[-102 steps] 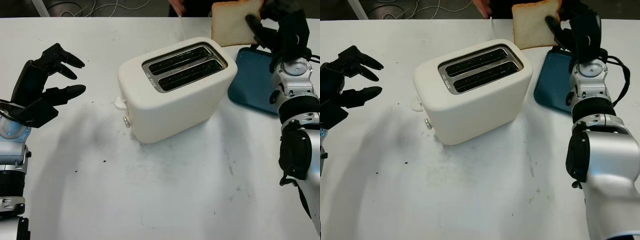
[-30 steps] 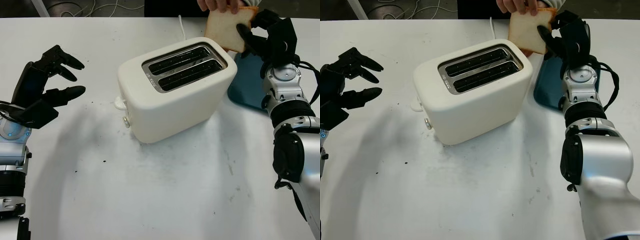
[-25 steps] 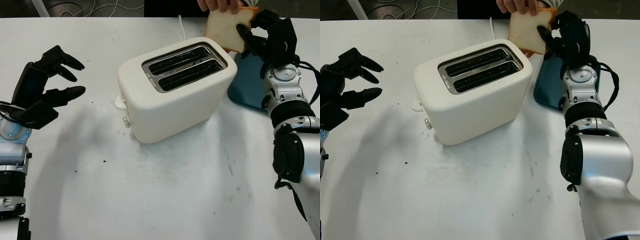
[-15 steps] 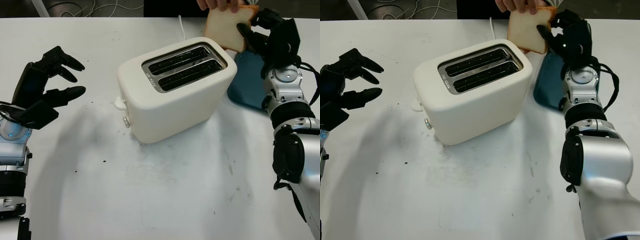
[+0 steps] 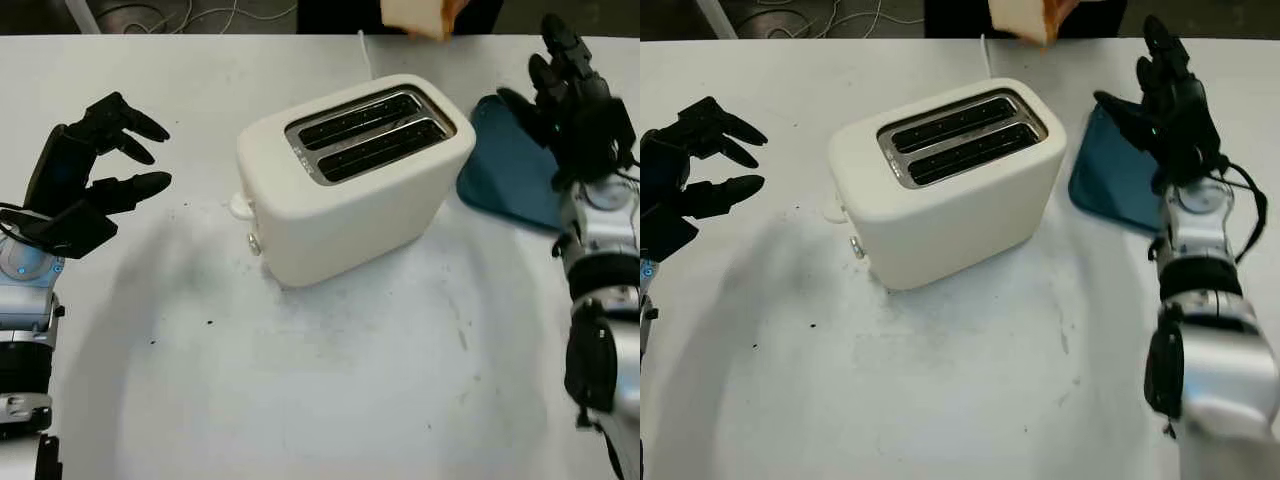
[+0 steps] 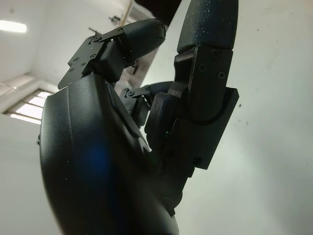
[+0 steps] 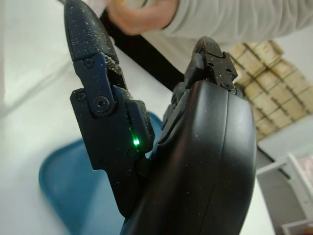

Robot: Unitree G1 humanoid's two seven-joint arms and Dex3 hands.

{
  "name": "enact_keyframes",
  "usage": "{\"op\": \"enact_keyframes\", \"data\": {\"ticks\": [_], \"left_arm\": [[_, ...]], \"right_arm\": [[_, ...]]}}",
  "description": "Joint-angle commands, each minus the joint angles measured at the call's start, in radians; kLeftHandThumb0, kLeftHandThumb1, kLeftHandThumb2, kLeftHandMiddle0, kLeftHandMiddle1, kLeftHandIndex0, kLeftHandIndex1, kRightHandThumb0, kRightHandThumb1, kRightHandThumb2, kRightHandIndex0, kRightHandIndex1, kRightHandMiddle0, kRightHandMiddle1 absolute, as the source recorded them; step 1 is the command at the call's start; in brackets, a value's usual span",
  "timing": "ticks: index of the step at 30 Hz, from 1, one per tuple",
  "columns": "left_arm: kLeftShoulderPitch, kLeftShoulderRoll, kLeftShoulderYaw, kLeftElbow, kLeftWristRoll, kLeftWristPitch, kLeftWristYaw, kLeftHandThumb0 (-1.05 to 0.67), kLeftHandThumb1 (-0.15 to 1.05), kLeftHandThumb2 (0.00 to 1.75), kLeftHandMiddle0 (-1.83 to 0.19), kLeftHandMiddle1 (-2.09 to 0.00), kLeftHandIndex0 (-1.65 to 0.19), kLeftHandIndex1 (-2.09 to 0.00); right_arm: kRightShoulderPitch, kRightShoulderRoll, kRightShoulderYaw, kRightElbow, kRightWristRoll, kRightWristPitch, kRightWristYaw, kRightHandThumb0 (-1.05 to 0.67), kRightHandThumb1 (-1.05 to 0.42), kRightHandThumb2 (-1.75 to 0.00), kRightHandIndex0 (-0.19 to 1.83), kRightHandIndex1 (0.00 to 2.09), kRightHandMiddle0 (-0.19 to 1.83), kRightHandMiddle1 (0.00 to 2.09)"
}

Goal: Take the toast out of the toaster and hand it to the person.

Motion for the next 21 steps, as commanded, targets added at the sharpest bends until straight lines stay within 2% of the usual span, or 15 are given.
{"op": "enact_keyframes", "data": {"ticks": [1, 4, 7, 11, 17, 21], "left_arm": [[0.026, -0.006, 0.001, -0.001, -0.006, 0.003, 0.004, -1.05, 0.92, 0.23, -0.52, -1.39, -0.37, -1.31], [0.041, -0.007, 0.007, -0.014, -0.011, 0.005, 0.003, -1.05, 0.92, 0.24, -0.51, -1.39, -0.36, -1.31], [0.071, -0.013, 0.016, -0.054, -0.025, 0.021, 0.001, -1.05, 0.92, 0.24, -0.5, -1.38, -0.36, -1.31], [0.128, -0.044, 0.037, -0.127, -0.069, 0.056, 0.005, -1.05, 0.92, 0.21, -0.51, -1.34, -0.39, -1.26], [0.222, -0.129, 0.072, -0.26, -0.152, 0.121, 0.027, -1.05, 0.92, 0.12, -0.56, -1.22, -0.49, -1.1], [0.274, -0.198, 0.075, -0.287, -0.155, 0.107, 0.062, -1.05, 0.92, 0.1, -0.56, -1.2, -0.47, -1.09]], "right_arm": [[0.085, -0.012, -0.002, -0.083, -0.004, -0.036, -0.013, -1.01, -0.92, -0.17, 0.0, 0.0, 0.0, 0.0], [0.243, 0.054, -0.028, -0.295, 0.099, 0.012, 0.026, -0.95, -0.92, -0.21, 0.0, 0.0, 0.0, 0.0], [0.404, 0.125, -0.028, -0.512, 0.21, 0.072, 0.072, -0.91, -0.92, -0.12, 0.0, 0.0, 0.0, 0.0], [0.614, 0.208, 0.012, -0.774, 0.254, 0.142, 0.072, -0.91, -0.92, -0.08, 0.0, 0.0, 0.02, 0.01], [0.763, 0.295, 0.057, -0.944, 0.243, 0.148, 0.065, -0.87, -0.92, -0.08, 0.02, 0.01, 0.04, 0.01], [0.791, 0.328, 0.066, -0.988, 0.212, 0.146, 0.035, -0.9, -0.92, -0.08, 0.03, 0.01, 0.05, 0.01]]}}
